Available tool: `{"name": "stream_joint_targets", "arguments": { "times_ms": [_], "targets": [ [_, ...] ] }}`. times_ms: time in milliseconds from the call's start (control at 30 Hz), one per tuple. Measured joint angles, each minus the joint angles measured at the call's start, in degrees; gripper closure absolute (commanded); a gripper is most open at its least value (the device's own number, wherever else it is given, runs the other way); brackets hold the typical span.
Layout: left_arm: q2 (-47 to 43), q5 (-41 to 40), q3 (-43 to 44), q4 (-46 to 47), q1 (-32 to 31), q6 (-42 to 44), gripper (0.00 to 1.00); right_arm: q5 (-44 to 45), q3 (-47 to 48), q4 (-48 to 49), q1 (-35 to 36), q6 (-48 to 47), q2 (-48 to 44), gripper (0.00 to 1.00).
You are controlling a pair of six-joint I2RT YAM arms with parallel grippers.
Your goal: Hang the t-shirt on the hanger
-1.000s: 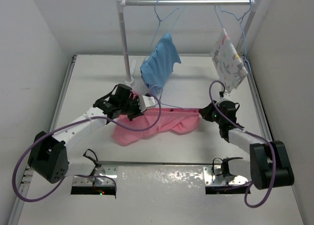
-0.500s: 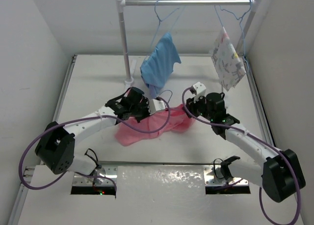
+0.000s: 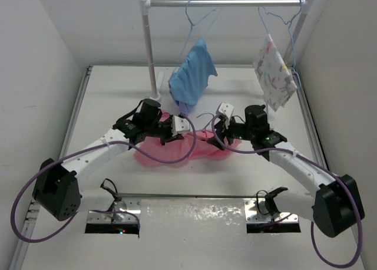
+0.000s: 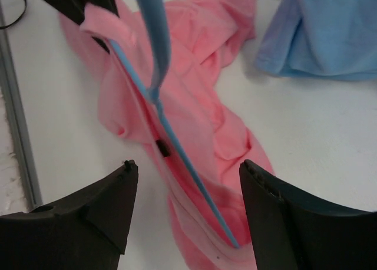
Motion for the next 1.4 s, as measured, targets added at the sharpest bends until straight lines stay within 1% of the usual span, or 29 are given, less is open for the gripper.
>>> {"name": "stream_joint_targets", "arguments": {
  "times_ms": [67, 100, 167, 200, 233, 267, 400, 433, 500, 567, 600, 700, 733, 767, 833, 933, 1067, 1100, 1133, 1200, 1267, 1300, 1367, 1400],
  "targets": [
    [0.0, 1.9, -0.1, 0.0, 1.0, 0.6, 1.00, -1.6, -0.5, 0.3, 0.0, -0.1, 2.0, 0.37],
    [0.0, 3.0, -0.2, 0.0, 1.3, 0.8, 1.00, -2.0, -1.0, 1.0, 0.0, 0.1, 2.7, 0.48],
    [0.0, 4.9, -0.5, -0.2, 2.0, 1.2, 1.00, -2.4, -1.9, 2.9, 0.0, 0.8, 4.2, 0.67],
    [0.0, 5.9, -0.5, -0.5, 2.3, 1.6, 1.00, -2.6, -2.2, 4.2, 0.0, 1.5, 5.0, 0.87],
    [0.0, 7.0, -0.5, -0.8, 2.7, 1.9, 1.00, -2.8, -2.4, 5.4, 0.0, 2.0, 5.8, 0.95],
    [0.0, 7.7, -0.5, -0.7, 3.5, 2.2, 1.00, -3.9, -2.4, 6.2, 0.0, 2.5, 6.6, 1.00],
    [0.0, 13.2, -0.5, -1.2, 8.5, 4.2, 1.00, -6.8, -3.6, 9.2, 1.4, 4.3, 7.0, 1.00],
    [0.0, 14.2, -0.5, -1.7, 8.9, 4.9, 0.98, -6.8, -3.9, 9.8, 1.4, 4.4, 6.3, 1.00],
    [0.0, 15.8, -0.5, -2.3, 9.3, 6.3, 0.93, -6.9, -5.3, 9.6, 1.4, 4.3, 3.5, 1.00],
    [0.0, 17.1, -0.5, -3.5, 10.4, 7.3, 0.84, -5.2, -7.0, 7.8, 1.2, 4.0, -1.5, 1.00],
    [0.0, 17.6, -0.5, -4.2, 11.5, 7.9, 0.78, -4.2, -7.5, 6.7, 1.0, 3.7, -3.7, 1.00],
    [0.0, 18.7, -0.2, -6.5, 15.8, 9.1, 0.71, 0.0, -8.1, 1.7, 0.3, 2.6, -11.6, 1.00],
    [0.0, 19.1, 0.0, -7.2, 17.1, 9.6, 0.66, 1.1, -8.1, 0.5, 0.3, 2.4, -13.7, 1.00],
    [0.0, 19.5, 0.3, -7.8, 18.2, 10.0, 0.65, 2.0, -8.1, -0.5, 0.3, 2.3, -15.5, 1.00],
    [0.0, 19.6, 0.9, -8.4, 19.5, 10.4, 0.67, 3.5, -8.1, -2.6, 0.3, 2.2, -18.2, 1.00],
    [0.1, 19.4, 1.0, -8.6, 20.2, 10.8, 0.84, 5.4, -6.7, -6.8, 0.3, 2.1, -19.1, 1.00],
    [0.2, 19.0, 1.0, -8.5, 20.3, 11.0, 0.86, 7.1, -4.4, -11.7, 0.3, 1.5, -19.9, 1.00],
    [0.3, 18.9, 1.0, -8.4, 20.4, 11.0, 0.92, 7.4, -4.0, -13.0, 0.3, 1.4, -20.5, 1.00],
    [0.3, 18.8, 1.0, -8.3, 20.4, 11.0, 0.95, 7.8, -3.4, -14.4, 0.4, 1.3, -21.2, 1.00],
    [0.3, 19.2, 0.9, -7.9, 20.4, 11.0, 0.99, 8.0, -1.6, -17.5, 0.5, 0.7, -21.9, 1.00],
    [0.4, 19.8, 0.9, -7.4, 20.4, 11.0, 0.98, 8.3, 0.5, -20.1, 0.8, 0.2, -22.0, 1.00],
    [0.5, 20.2, 0.9, -7.2, 20.4, 11.0, 0.80, 8.5, 1.2, -21.0, 0.8, 0.0, -22.1, 1.00],
    [0.7, 20.7, 0.9, -6.7, 20.4, 11.2, 0.60, 9.9, 2.1, -22.7, 0.8, 0.1, -22.9, 1.00],
    [0.9, 20.5, 0.9, -6.8, 20.6, 11.0, 0.47, 11.2, 2.5, -23.5, 0.7, 0.3, -23.4, 1.00]
  ]
}}
